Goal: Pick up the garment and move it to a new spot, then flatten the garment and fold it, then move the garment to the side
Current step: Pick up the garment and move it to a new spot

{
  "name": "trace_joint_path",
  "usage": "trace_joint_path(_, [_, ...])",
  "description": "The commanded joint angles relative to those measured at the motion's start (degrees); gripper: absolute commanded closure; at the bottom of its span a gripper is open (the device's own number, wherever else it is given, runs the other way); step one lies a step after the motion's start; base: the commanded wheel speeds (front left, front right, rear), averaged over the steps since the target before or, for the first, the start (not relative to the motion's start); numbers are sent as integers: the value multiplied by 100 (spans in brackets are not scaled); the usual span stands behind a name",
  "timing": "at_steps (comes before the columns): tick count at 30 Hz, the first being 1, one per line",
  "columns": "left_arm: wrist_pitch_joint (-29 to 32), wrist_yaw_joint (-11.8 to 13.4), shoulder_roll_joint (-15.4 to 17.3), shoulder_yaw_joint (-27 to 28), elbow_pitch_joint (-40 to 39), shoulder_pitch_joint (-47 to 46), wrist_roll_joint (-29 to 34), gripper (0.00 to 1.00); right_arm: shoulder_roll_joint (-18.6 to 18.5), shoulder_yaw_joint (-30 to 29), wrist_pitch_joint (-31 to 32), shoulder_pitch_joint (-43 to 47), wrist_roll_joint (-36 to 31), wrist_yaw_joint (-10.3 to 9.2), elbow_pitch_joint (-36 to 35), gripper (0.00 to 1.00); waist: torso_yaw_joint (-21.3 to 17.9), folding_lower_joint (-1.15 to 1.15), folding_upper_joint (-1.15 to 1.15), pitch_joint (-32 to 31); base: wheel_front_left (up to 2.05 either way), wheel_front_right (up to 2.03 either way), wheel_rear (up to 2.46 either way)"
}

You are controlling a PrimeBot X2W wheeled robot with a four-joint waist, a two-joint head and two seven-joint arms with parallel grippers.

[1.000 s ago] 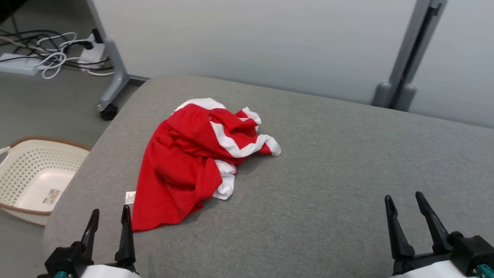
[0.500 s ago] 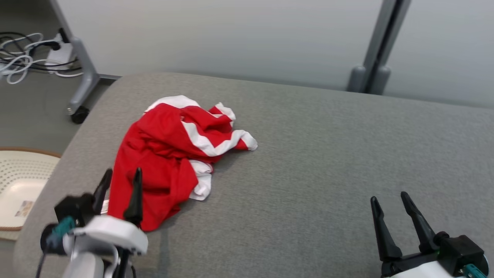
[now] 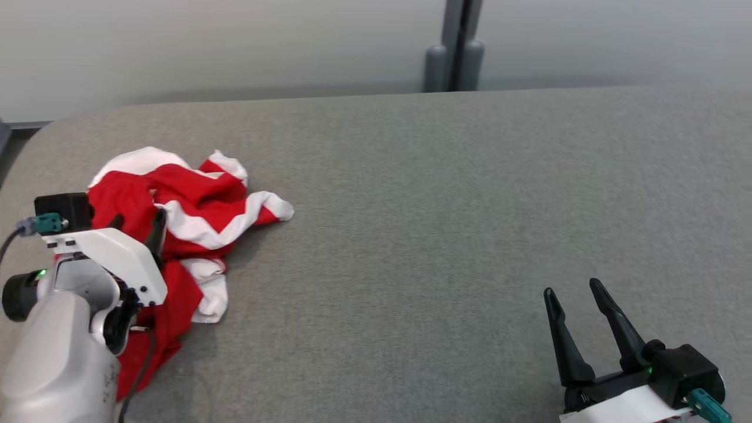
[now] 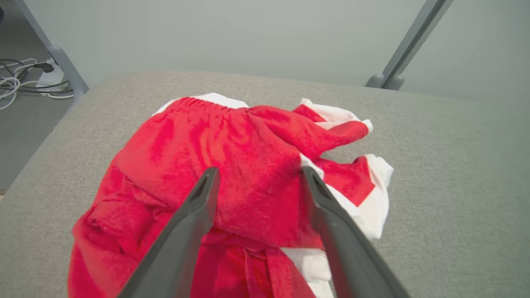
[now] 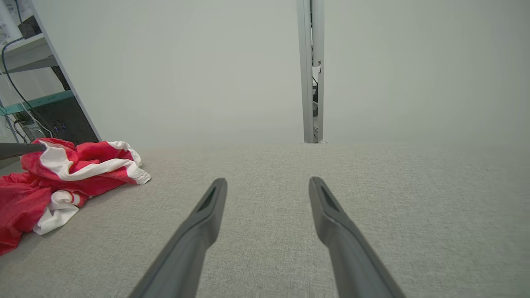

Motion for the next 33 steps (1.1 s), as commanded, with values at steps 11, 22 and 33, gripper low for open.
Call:
trace_joint_path(11, [348, 16, 319, -80, 1029, -456, -80, 100, -27, 70, -26, -58, 108, 11, 33, 0, -427, 0, 0, 189, 0, 0, 0])
trace_joint_path(22, [-1005, 53, -25, -374, 497, -780, 106, 100, -26, -106, -26, 84, 170, 11, 22, 0, -2, 0, 0, -120, 0, 0, 0])
trace_joint_path(33, [-805, -38, -612, -1316, -1618, -382, 58, 100, -29, 14, -24, 298, 315, 11, 65, 0, -447, 0, 0, -672, 0, 0, 0])
